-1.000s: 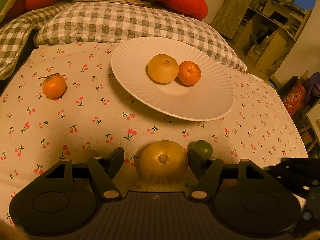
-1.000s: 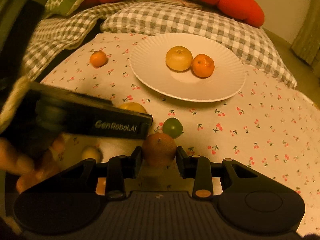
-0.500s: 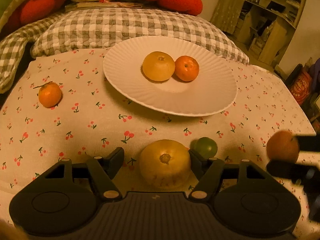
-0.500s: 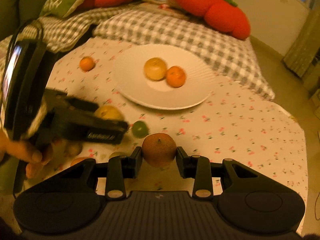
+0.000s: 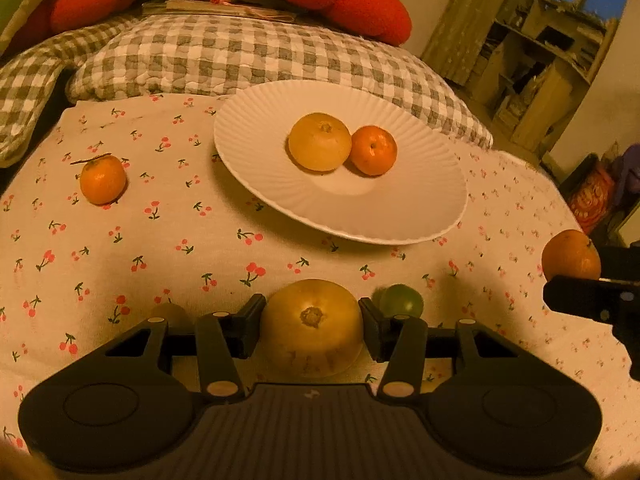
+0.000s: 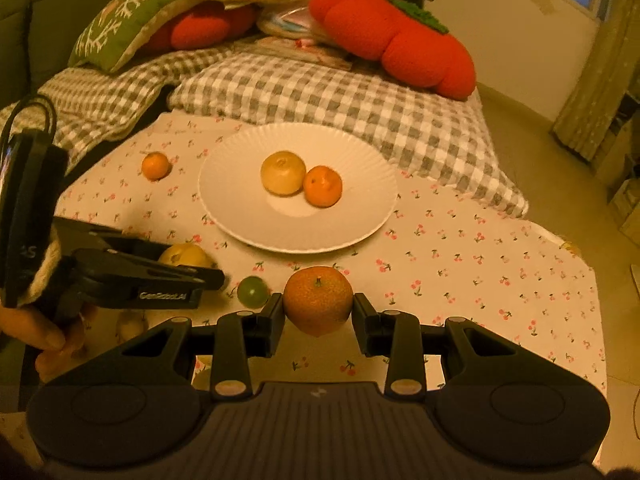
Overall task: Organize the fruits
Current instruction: 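Lower the pear onto the plate with the left tool while the right tool sets its tangerine beside it, then open both tools and withdraw them from the plate, then close the right tool on a reddish tangerine while the left tool approaches another, then close the left tool on a reddish tangerine while the right tool lifts its tangerine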
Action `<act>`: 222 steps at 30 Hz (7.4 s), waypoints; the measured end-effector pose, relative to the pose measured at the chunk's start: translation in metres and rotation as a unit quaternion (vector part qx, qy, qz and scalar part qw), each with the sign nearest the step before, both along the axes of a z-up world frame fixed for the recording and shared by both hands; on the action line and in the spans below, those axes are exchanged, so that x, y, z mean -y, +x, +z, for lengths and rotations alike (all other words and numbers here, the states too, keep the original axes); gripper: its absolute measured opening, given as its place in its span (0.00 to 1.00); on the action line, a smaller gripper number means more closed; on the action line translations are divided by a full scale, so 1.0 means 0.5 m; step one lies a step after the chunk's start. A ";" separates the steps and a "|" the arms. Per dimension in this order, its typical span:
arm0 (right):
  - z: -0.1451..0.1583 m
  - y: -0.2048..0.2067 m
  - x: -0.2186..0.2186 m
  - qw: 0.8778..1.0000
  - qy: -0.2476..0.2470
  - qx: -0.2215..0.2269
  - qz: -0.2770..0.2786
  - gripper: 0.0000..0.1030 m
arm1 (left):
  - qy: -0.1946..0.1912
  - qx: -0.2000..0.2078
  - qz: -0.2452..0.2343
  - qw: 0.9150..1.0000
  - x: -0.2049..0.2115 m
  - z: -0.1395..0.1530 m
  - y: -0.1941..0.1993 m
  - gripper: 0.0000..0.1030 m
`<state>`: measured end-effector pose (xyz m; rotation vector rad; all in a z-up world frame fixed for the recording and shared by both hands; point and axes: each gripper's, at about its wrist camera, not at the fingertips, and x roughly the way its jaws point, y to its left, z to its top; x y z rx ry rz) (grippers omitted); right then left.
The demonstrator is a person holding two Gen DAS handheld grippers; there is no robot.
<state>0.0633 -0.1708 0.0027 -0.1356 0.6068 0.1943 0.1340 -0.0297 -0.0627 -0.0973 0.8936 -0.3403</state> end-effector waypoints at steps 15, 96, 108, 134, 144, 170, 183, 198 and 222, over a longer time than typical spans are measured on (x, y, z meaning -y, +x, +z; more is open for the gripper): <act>0.000 0.038 0.020 0.998 0.025 0.019 -0.045 0.32 | -0.135 0.010 0.051 0.990 -0.059 0.101 0.003 0.37; 0.029 -0.018 -0.003 0.991 0.107 0.071 -0.040 0.98 | 0.102 0.094 0.112 0.984 -0.077 0.173 -0.055 0.70; 0.009 -0.044 -0.016 0.992 0.114 0.038 -0.032 0.99 | 0.080 0.066 0.153 0.983 -0.133 0.162 -0.114 0.78; -0.024 -0.083 -0.062 0.991 0.119 -0.015 0.060 0.89 | 0.059 -0.014 0.198 0.978 -0.152 0.082 -0.271 0.81; -0.058 -0.061 -0.085 0.986 0.140 -0.058 0.062 0.74 | 0.107 -0.016 0.182 0.977 -0.150 0.073 -0.263 0.65; -0.111 -0.036 -0.173 0.993 0.044 -0.066 0.082 0.33 | 0.086 -0.056 0.182 0.978 -0.154 0.041 -0.250 0.72; -0.064 -0.044 -0.129 0.996 0.068 -0.031 0.050 0.33 | 0.020 -0.074 0.167 0.983 -0.130 0.016 -0.231 0.68; -0.046 -0.047 -0.110 0.995 0.092 -0.015 0.044 0.33 | -0.012 -0.023 0.169 0.985 -0.118 0.036 -0.225 0.19; -0.013 -0.058 -0.067 0.991 0.129 0.002 0.036 0.33 | -0.074 -0.091 0.203 0.972 -0.158 0.030 -0.257 0.45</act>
